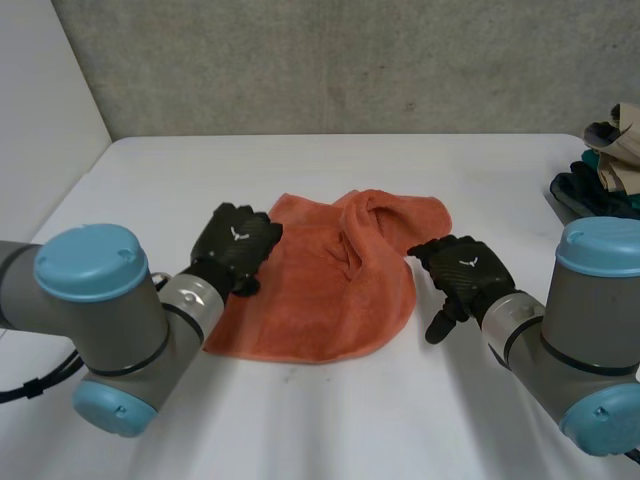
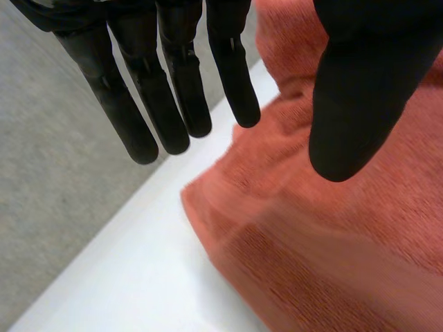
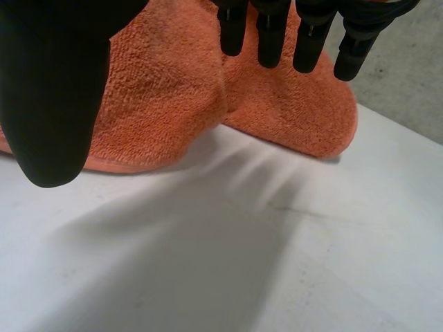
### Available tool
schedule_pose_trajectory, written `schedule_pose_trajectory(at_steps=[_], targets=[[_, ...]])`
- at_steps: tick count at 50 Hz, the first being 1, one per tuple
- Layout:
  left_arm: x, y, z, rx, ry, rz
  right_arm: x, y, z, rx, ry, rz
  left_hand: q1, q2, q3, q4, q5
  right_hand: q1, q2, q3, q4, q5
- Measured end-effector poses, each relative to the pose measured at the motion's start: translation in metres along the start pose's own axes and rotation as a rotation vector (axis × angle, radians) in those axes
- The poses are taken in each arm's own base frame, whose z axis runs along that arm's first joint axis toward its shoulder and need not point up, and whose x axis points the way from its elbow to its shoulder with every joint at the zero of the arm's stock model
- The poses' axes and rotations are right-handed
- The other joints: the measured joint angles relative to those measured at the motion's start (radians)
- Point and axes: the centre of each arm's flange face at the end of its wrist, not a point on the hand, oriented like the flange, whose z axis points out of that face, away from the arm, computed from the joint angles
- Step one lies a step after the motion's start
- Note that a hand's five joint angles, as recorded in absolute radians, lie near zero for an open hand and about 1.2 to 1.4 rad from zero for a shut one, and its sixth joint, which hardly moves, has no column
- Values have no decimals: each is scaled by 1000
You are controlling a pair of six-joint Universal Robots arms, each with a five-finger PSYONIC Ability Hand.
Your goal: Fold the laundry.
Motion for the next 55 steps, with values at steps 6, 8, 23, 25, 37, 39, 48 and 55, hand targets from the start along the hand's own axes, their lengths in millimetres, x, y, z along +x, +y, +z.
schedule_pose_trajectory(at_steps=[6,8,23,25,37,39,48,55], targets=[[8,13,-5,-63,33,-7,0,5,-2,-20,-5,-3,-140,-155,-158,-160,-156,0,0,0,0,0],[9,14,-10,-79,42,-10,0,6,-2,-24,-5,-4,-140,-159,-160,-164,-161,0,0,0,0,0],[29,23,-46,-147,164,-33,-1,13,-5,-43,-11,-5,-203,-221,-225,-235,-228,0,0,0,0,0],[32,28,-45,-159,173,-34,-2,13,-5,-43,-16,-6,-203,-221,-225,-235,-228,0,0,0,0,0],[31,36,-26,-148,157,-28,-7,15,-6,-41,-43,-12,-155,-178,-182,-171,-161,0,0,0,0,0],[30,35,-22,-133,148,-26,-7,15,-6,-41,-43,-12,-125,-152,-159,-147,-139,0,0,0,0,0],[28,34,-7,-85,121,-17,-7,16,-7,-44,-43,-14,-42,-64,-70,-60,-59,0,0,0,0,0],[33,38,-9,-104,136,-23,-7,17,-7,-47,-43,-33,-84,-107,-111,-110,-102,0,0,0,0,0]])
